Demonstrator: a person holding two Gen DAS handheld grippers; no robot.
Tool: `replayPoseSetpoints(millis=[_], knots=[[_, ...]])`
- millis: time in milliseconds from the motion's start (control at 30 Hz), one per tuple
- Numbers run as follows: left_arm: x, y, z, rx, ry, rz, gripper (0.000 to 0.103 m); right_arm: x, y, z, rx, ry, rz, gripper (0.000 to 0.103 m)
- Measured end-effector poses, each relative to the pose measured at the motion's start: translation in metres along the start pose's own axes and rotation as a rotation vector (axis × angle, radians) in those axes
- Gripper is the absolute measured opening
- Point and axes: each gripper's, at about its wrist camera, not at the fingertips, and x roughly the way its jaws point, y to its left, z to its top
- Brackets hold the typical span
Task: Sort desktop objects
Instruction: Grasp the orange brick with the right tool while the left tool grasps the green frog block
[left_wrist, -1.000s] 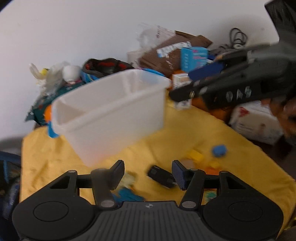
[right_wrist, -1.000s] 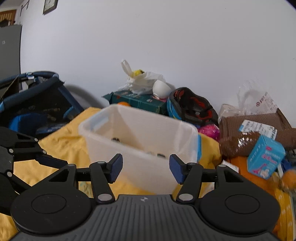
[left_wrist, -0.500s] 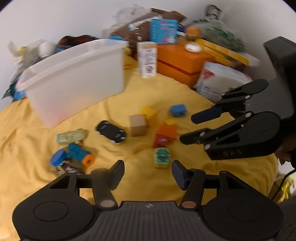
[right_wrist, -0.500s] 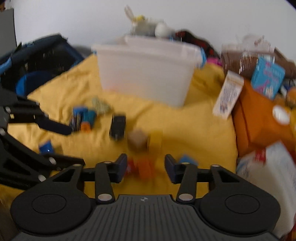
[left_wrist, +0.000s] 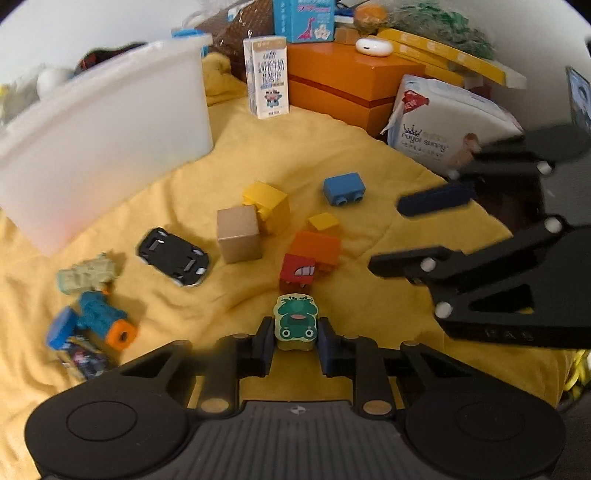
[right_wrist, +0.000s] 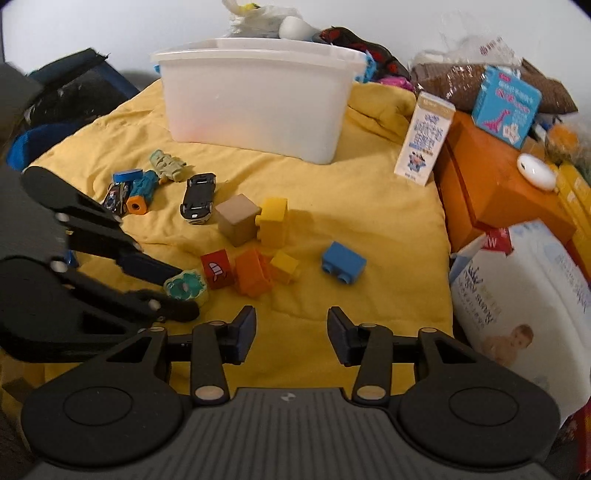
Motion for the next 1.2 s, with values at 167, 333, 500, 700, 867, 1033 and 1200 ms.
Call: replayPoseSetpoints(millis=[167, 333, 500, 700, 867, 1033, 1200], knots=[[-0.022, 0.019, -0.025, -0.077, 0.047, 0.054, 0.027, -0.004, 0.033, -0.001, -0.255, -0.081, -0.046, 0.045], [-0.039, 0.032, -0.047, -0.154, 0.044, 0.101, 0.027, 0.011, 0.073, -0.011, -0.572, -0.112, -0.087, 0.029], [-0.042, 0.026, -0.052, -0.146, 0.017, 0.105, 0.027, 0.040, 0.076, -0.008, -0.625, -0.076, -0.146, 0.029], [-0.040, 0.016, -0.052, -0.113, 0.002, 0.090, 0.027, 0.045, 0.050, 0.003, -0.464, -0.038, -0.130, 0.017], [-0.040, 0.020, -0.054, -0.131, 0.006, 0.094, 0.027, 0.016, 0.028, 0.012, -0.158, 0.033, 0.033, 0.017], [-0.036, 0.018, -0.055, -0.114, 0.013, 0.089, 0.027, 0.000, 0.025, -0.003, 0.037, 0.098, 0.200, 0.017], [-0.033, 0.020, -0.057, -0.113, 0.013, 0.081, 0.028, 0.004, 0.033, -0.011, 0.004, 0.109, 0.169, 0.018]])
